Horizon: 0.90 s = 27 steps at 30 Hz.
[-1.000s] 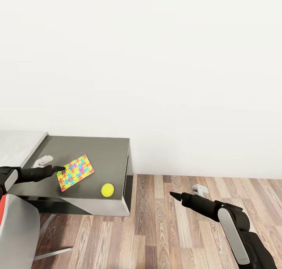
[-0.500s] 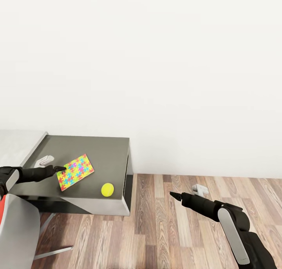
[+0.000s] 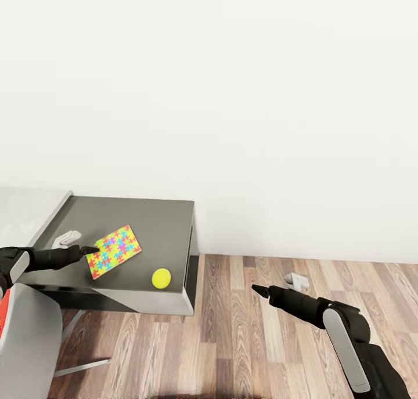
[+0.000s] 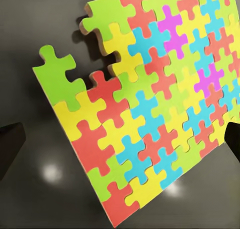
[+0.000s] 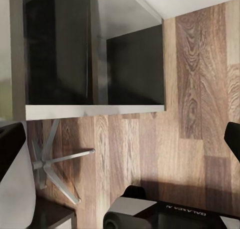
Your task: Put all the toys in the child's room - the three board games (two on the bed and one on the table), the two jigsaw puzzles on the table, and the tennis ball on the table - inside the toy box on the table in the child's room.
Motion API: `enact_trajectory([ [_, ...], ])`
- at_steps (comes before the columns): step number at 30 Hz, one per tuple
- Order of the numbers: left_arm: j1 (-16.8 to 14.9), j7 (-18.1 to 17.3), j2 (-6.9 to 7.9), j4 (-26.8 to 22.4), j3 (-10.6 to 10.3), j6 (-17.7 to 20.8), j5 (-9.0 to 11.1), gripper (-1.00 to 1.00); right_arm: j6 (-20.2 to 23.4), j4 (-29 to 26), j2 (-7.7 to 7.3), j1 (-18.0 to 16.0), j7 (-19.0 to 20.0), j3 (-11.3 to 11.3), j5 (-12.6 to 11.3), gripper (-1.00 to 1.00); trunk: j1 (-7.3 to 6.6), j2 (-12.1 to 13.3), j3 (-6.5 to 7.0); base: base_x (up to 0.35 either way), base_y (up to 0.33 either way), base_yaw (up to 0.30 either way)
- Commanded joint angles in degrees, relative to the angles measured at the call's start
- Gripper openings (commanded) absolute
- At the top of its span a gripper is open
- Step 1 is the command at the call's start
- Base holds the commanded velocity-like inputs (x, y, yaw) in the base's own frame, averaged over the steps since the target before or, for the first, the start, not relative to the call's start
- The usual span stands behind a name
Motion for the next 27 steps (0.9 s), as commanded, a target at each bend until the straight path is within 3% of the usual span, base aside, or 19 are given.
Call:
enact_trajectory([
  [1, -0.05, 0.01, 0.01, 0.01, 0.08, 0.48, 0.34, 1.00, 0.27, -0.04, 0.01, -0.03, 0.59, -0.08, 0.50, 1.00, 0.03, -0.10, -0.18, 0.000, 0.000, 0.063],
  [27, -0.05, 0.03, 0.00, 0.01, 0.08, 0.48, 0.32, 1.00, 0.28, -0.12, 0.01, -0.07, 0.59, -0.08, 0.51, 1.00, 0.03, -0.10, -0.53, 0.047, -0.039, 0.008],
])
